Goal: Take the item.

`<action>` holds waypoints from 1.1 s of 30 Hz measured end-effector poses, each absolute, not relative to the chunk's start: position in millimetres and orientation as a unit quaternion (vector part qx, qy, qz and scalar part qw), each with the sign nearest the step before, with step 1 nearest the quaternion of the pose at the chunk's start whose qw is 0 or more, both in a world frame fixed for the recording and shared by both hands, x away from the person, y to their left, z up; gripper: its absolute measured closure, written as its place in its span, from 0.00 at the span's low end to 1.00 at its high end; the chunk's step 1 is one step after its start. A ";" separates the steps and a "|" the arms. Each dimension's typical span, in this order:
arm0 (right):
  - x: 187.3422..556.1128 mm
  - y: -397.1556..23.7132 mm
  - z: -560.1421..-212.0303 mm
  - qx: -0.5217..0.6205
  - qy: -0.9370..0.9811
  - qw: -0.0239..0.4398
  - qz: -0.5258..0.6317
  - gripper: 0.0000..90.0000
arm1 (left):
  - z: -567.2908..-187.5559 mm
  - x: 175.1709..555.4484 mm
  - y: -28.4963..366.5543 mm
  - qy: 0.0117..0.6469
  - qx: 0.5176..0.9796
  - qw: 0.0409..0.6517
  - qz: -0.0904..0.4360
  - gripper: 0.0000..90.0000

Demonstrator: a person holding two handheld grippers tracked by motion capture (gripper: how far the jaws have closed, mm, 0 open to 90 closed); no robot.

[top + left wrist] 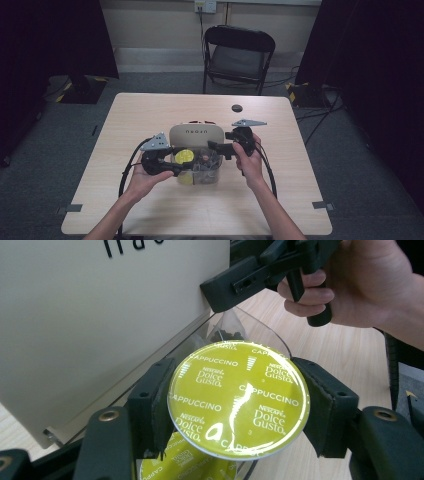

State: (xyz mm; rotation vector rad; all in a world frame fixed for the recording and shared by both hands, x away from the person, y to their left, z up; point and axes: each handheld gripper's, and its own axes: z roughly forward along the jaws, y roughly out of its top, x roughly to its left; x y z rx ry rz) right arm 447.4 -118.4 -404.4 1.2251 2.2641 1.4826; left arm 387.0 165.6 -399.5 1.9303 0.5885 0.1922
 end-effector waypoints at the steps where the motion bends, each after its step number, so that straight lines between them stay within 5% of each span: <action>1: 447.3 -118.4 -404.4 0.411 0.759 0.086 0.497 0.14 | -398.4 386.6 166.8 0.246 0.808 0.530 0.080 0.42; 33: 448.0 -118.7 -404.3 0.411 0.762 0.083 0.493 0.14 | -379.9 389.1 218.4 0.270 0.788 0.546 0.092 0.42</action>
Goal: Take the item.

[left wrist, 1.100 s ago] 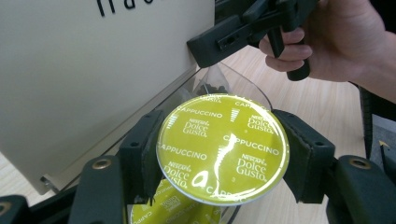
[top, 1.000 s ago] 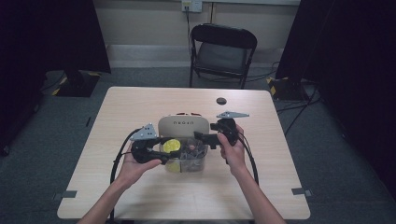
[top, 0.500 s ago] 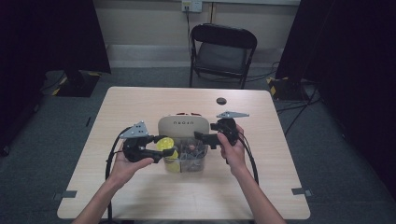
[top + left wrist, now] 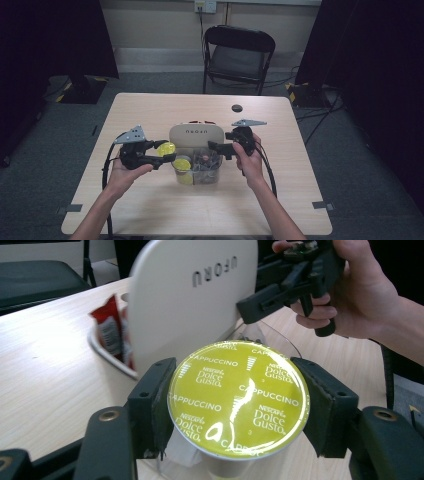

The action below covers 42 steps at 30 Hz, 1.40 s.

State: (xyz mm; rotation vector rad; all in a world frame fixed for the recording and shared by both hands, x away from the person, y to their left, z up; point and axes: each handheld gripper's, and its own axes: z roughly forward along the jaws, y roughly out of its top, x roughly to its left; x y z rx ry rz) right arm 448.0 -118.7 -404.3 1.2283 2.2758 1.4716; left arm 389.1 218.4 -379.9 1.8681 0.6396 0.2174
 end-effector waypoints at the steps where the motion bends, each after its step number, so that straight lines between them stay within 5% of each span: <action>1: 448.0 -118.7 -404.4 0.411 0.762 0.083 0.493 0.14 | -379.7 389.3 220.6 0.274 0.786 0.547 0.092 0.42; 42: 447.8 -117.8 -405.3 0.412 0.762 0.083 0.494 0.14 | -397.5 420.3 300.7 0.398 0.744 0.512 0.163 0.42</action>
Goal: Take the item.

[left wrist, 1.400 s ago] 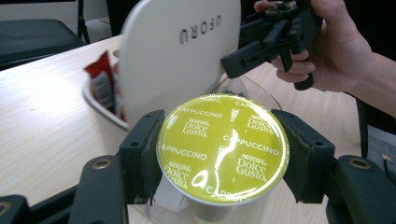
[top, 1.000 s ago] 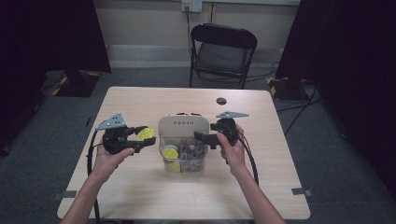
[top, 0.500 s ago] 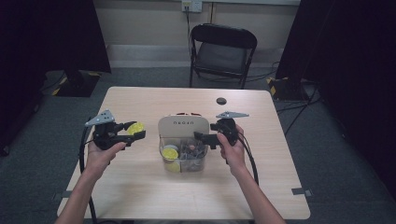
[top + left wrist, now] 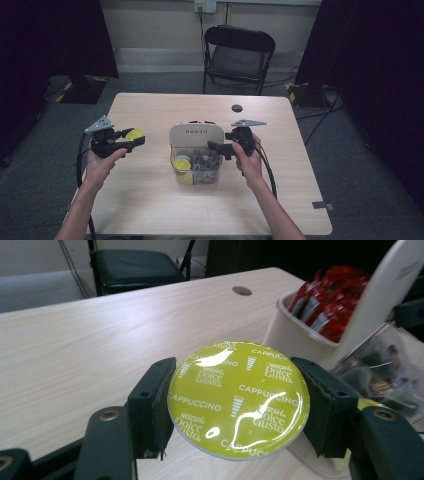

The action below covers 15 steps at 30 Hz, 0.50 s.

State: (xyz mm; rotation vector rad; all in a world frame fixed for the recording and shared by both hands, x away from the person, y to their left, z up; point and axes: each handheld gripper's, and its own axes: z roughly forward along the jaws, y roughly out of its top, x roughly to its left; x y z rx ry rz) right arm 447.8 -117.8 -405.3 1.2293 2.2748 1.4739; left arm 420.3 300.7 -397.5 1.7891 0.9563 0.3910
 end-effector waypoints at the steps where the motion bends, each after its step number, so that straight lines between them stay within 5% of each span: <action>1: 447.8 -117.8 -405.3 0.412 0.762 0.083 0.494 0.14 | -400.3 421.5 301.8 0.401 0.743 0.510 0.164 0.42; 15: 448.3 -117.4 -406.9 0.411 0.763 0.080 0.493 0.14 | -433.6 433.5 313.9 0.429 0.747 0.479 0.168 0.42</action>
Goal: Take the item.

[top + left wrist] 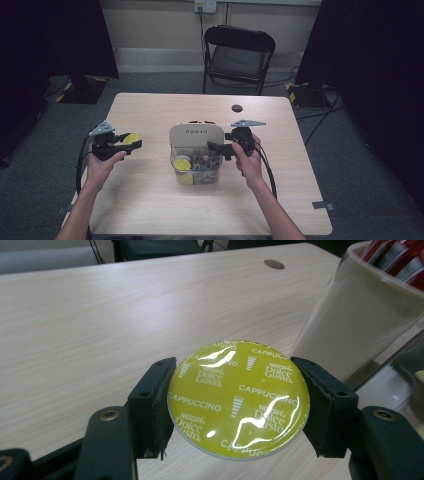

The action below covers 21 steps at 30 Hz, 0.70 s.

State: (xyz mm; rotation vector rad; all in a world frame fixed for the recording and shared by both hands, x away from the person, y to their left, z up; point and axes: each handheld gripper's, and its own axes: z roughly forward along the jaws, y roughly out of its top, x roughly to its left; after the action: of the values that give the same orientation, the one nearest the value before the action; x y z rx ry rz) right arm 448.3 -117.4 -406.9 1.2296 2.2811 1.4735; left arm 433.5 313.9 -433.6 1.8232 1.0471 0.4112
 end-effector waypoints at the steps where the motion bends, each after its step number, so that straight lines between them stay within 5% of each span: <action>1: 448.4 -117.1 -407.6 0.411 0.764 0.080 0.491 0.14 | -440.3 436.6 314.2 0.435 0.749 0.472 0.164 0.42; 21: 449.1 -116.4 -409.7 0.412 0.765 0.078 0.489 0.13 | -479.5 453.2 305.2 0.446 0.775 0.427 0.135 0.42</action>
State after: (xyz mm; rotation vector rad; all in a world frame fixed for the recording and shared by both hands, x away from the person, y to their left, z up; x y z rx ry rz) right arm 449.1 -116.4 -409.7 1.2327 2.2921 1.4646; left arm 453.2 305.2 -479.5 1.9350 1.1149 0.3368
